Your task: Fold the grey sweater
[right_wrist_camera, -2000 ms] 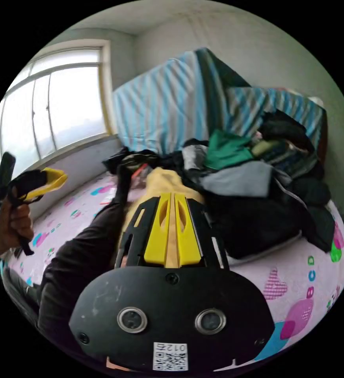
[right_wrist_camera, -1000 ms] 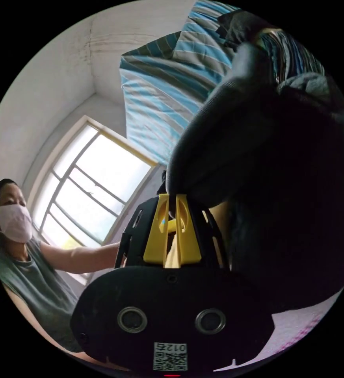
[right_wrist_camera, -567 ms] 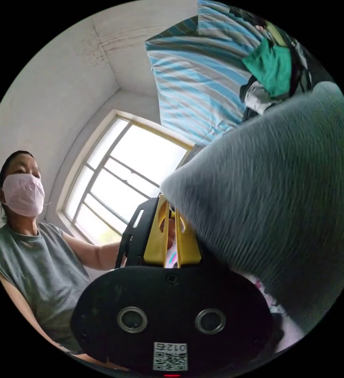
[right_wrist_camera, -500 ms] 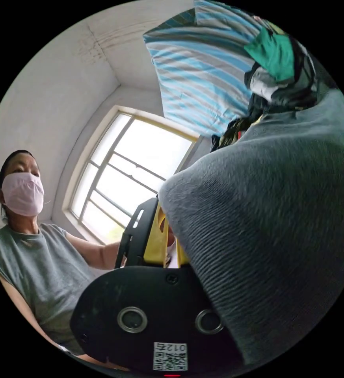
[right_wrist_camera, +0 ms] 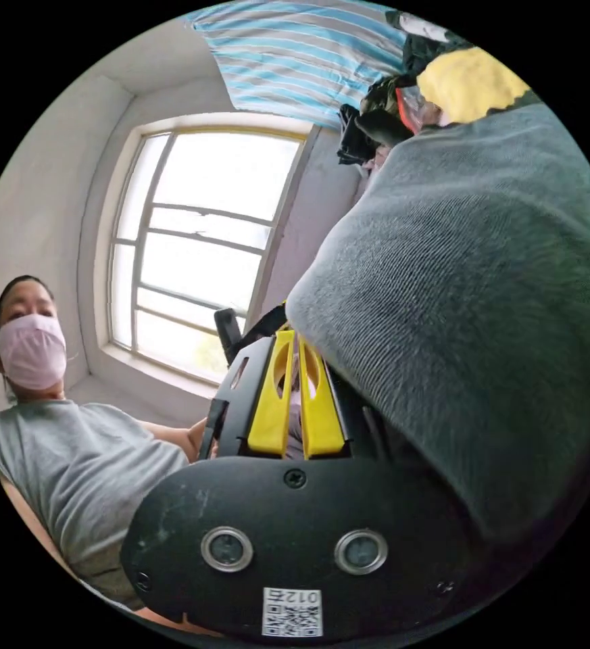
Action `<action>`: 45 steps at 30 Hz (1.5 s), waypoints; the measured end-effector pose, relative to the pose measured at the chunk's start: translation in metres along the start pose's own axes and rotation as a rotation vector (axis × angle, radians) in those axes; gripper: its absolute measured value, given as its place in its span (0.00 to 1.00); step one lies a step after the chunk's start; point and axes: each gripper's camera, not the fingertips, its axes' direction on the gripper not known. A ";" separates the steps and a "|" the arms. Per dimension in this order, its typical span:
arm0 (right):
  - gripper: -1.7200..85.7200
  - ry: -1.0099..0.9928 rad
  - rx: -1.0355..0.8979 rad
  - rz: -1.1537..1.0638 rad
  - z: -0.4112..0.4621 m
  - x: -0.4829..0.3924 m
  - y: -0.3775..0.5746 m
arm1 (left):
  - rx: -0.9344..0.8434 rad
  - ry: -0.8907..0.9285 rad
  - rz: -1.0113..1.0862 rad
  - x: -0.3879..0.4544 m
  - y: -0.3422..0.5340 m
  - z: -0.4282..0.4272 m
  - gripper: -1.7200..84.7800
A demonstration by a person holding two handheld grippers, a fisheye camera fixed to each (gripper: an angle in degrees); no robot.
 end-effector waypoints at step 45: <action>0.02 0.571 -0.168 -0.736 0.307 -0.062 0.173 | -0.285 0.106 -0.311 -0.073 -0.164 -0.069 0.20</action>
